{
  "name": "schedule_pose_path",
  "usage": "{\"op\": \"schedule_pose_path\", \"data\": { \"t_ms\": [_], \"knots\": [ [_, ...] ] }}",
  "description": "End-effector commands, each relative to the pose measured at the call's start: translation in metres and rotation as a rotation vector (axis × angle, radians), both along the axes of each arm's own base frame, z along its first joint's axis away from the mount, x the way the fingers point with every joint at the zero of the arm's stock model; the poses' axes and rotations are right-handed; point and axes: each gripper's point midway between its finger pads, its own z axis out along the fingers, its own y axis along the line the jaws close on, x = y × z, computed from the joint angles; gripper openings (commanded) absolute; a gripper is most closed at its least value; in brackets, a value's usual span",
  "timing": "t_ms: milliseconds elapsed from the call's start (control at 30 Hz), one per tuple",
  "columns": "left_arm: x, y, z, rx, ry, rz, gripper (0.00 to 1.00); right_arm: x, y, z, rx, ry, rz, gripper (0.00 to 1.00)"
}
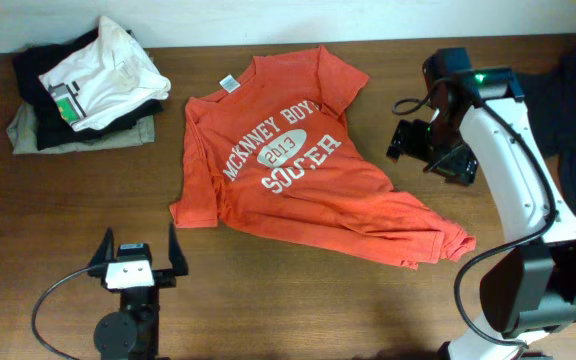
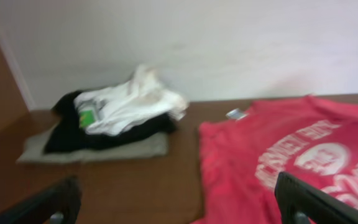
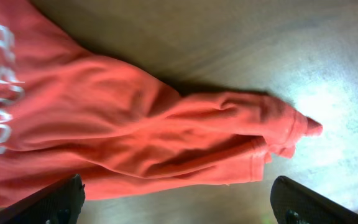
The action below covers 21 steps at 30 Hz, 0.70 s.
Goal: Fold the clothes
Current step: 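Grasp the t-shirt's left and right sides with both grippers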
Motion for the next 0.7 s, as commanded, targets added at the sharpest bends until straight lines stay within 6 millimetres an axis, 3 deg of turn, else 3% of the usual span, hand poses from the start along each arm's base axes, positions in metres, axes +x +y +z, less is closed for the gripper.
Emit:
{"op": "schedule_pose_path", "data": {
  "t_ms": [0, 100, 167, 267, 367, 433, 533, 600, 667],
  "knots": [
    [-0.008, -0.036, 0.044, 0.027, -0.097, -0.208, 0.99, -0.03, -0.023, 0.012, -0.121, -0.057, -0.071, 0.99],
    [-0.01, -0.042, 0.081, 0.027, -0.09, -0.238, 0.99, -0.046, -0.015, 0.001, -0.061, -0.115, -0.07, 0.99],
    [0.01, -0.053, 0.104, 0.004, 0.029, -0.314, 0.99, -0.048, 0.001, -0.021, 0.036, -0.147, -0.06, 0.99],
    [0.052, -0.062, 0.104, -0.087, 0.398, -0.376, 0.99, -0.047, 0.009, -0.057, 0.083, -0.163, -0.054, 0.99],
    [0.081, -0.098, 0.106, -0.209, 0.566, -0.587, 0.99, -0.052, 0.008, -0.085, 0.083, -0.166, -0.054, 0.99],
    [0.099, -0.093, 0.067, -0.263, 0.72, -0.462, 0.99, -0.054, 0.008, -0.099, 0.087, -0.176, -0.069, 0.99],
    [0.099, -0.075, -0.011, -0.233, 0.992, -0.135, 0.99, -0.049, 0.008, -0.098, 0.089, -0.199, -0.068, 0.99],
    [0.098, -0.089, -0.046, -0.232, 1.11, -0.165, 0.99, -0.049, 0.007, -0.099, 0.08, -0.199, -0.069, 0.99],
    [0.091, -0.09, -0.081, -0.227, 1.235, -0.15, 0.99, -0.049, 0.006, -0.099, 0.077, -0.199, -0.07, 0.99]
  ]
}}
